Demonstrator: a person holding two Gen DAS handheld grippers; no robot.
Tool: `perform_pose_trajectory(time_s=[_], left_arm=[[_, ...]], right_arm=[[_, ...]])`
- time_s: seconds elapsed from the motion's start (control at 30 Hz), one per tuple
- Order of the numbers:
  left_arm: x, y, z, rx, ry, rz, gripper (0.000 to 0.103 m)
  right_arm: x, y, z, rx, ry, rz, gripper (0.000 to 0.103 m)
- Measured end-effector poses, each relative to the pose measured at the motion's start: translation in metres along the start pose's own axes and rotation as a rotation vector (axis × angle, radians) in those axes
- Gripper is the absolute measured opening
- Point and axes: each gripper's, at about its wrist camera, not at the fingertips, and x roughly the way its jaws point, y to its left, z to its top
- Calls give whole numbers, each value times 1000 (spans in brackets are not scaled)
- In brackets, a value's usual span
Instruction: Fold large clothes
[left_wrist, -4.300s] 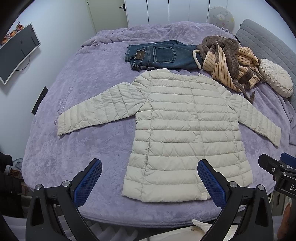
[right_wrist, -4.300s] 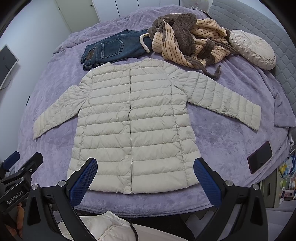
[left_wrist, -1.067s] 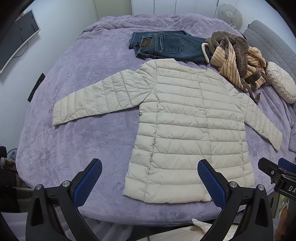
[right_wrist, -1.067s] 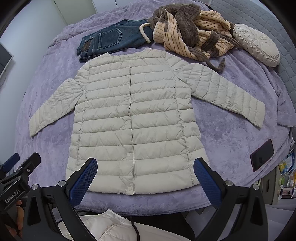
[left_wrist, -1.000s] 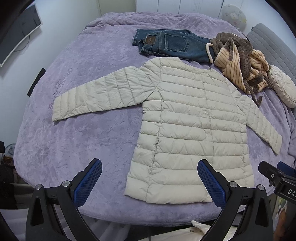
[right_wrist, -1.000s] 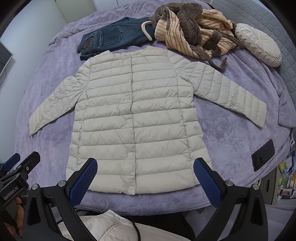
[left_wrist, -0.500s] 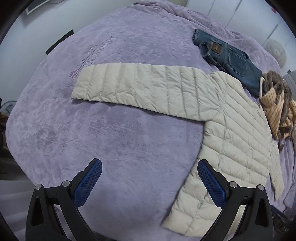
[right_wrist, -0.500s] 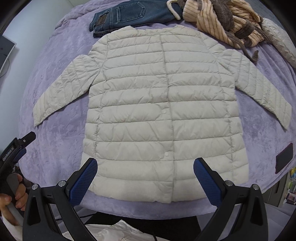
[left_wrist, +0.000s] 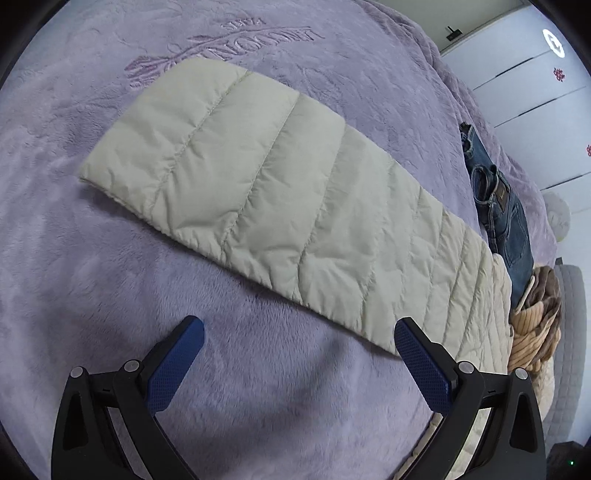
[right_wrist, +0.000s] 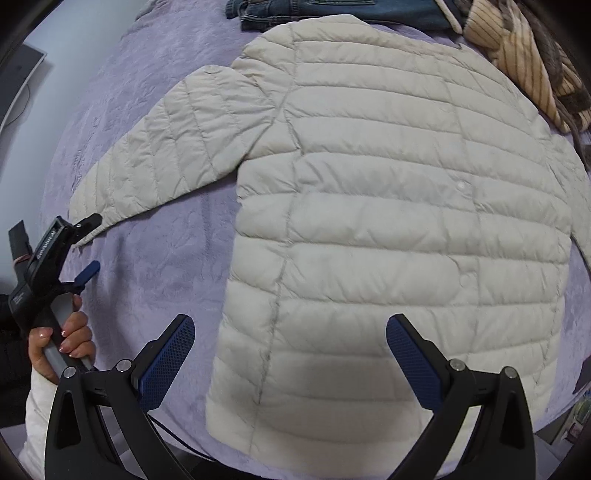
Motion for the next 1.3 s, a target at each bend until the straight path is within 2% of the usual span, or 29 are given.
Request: perform_pose_trajectory(time_s=[0.13, 0.23, 0.27, 0.3, 0.33, 0.4, 0.47, 0.6, 0.63, 0.67, 0.7, 0.73, 0.77, 0.93, 1.03, 1.1, 1.2, 1.27, 1.3], left_arm=[[11, -4, 16, -9, -51, -3, 103], [9, -10, 26, 5, -115, 33, 102], [9, -12, 29, 14, -124, 53, 91], [10, -13, 32, 25, -126, 82, 75], [11, -14, 35, 38, -129, 98, 68], [10, -17, 40, 75, -133, 92, 27], [4, -20, 45, 105, -123, 38, 12], [-16, -36, 47, 172, -156, -35, 12], [-21, -43, 47, 188, -163, -53, 12], [-26, -50, 46, 205, -172, -67, 12], [-32, -57, 44, 226, -183, -77, 12], [-37, -66, 42, 249, -194, -87, 12], [-43, -75, 39, 271, -205, -97, 12], [-63, -139, 17, 424, -246, -154, 12], [-67, -188, -5, 522, -244, -188, 12], [-64, -221, -23, 577, -228, -221, 12], [-49, -277, -54, 677, -198, -240, 12], [-33, -314, -82, 746, -148, -259, 12], [-24, -331, -97, 778, -124, -269, 12]], right_arm=[[14, 17, 28, -34, -36, 2, 103], [20, 24, 52, -42, -73, -5, 103], [22, 26, 61, -46, -86, -7, 103], [22, 28, 69, -51, -102, -9, 103], [23, 31, 77, -58, -118, -10, 103], [25, 36, 91, -81, -152, -12, 103], [28, 42, 103, -103, -181, -17, 103], [40, 51, 122, -125, -223, -10, 101], [44, 51, 125, -130, -226, -1, 92], [49, 52, 129, -132, -226, 14, 71], [55, 53, 130, -134, -216, 33, 56], [63, 51, 134, -130, -198, 49, 33], [72, 49, 135, -120, -182, 62, 24], [108, 38, 142, -88, -158, 103, 21], [114, 30, 147, -72, -154, 165, 20], [106, 20, 148, -51, -144, 242, 21], [78, -19, 142, 21, -168, 345, 21], [55, -57, 135, 64, -210, 357, 21], [43, -77, 131, 80, -235, 335, 21]])
